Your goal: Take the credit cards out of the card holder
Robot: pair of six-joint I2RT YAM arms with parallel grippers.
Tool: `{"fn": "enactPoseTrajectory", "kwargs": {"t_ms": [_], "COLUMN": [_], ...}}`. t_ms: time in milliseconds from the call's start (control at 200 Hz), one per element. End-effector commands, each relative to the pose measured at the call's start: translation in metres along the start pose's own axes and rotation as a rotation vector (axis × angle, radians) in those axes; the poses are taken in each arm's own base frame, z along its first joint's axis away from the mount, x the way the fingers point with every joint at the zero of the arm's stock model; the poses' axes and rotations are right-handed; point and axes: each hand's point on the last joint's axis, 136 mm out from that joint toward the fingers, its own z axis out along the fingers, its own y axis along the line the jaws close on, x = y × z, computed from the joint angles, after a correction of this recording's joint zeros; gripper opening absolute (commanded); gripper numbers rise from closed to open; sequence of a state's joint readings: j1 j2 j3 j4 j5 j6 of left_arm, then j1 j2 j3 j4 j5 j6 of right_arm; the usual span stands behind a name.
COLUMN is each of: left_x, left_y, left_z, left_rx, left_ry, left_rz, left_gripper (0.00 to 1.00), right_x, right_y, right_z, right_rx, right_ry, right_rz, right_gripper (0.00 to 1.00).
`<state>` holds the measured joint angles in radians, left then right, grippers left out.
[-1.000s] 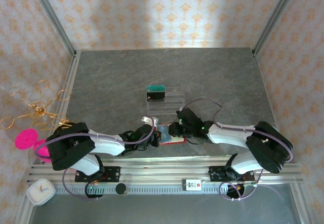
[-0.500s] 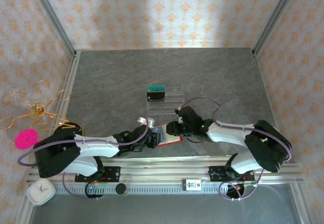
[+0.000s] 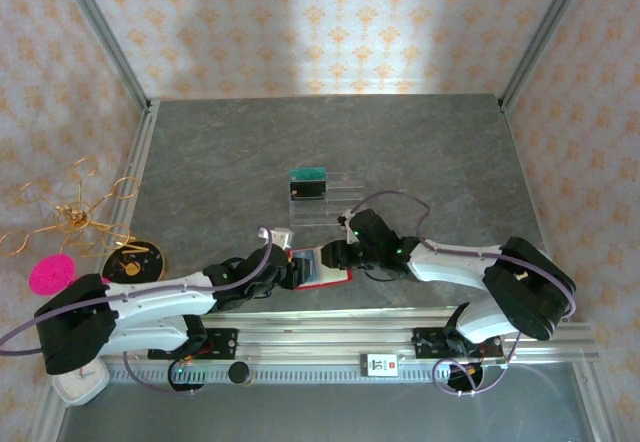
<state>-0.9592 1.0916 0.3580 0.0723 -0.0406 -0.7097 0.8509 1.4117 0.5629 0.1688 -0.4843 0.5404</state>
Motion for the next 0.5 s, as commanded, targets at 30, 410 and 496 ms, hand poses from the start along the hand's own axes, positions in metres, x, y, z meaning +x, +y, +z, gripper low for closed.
{"fn": "enactPoseTrajectory", "kwargs": {"t_ms": [30, 410, 496], "left_x": [0.004, 0.005, -0.006], "left_y": [0.029, 0.038, 0.029], "left_z": [-0.003, 0.004, 0.0], "left_rx": [-0.099, -0.045, -0.015], "left_ry": [-0.01, -0.021, -0.056], "left_rz": [-0.039, -0.073, -0.066], "left_gripper": [0.56, 0.35, 0.35], "right_x": [-0.004, 0.004, -0.01], "right_y": [-0.017, -0.041, -0.023], "right_z": [0.006, -0.002, -0.013], "right_rx": [0.082, 0.191, 0.152], "right_ry": [-0.038, -0.082, -0.161], "right_rz": [0.002, 0.057, 0.018], "right_gripper": [0.29, 0.24, 0.26]}}
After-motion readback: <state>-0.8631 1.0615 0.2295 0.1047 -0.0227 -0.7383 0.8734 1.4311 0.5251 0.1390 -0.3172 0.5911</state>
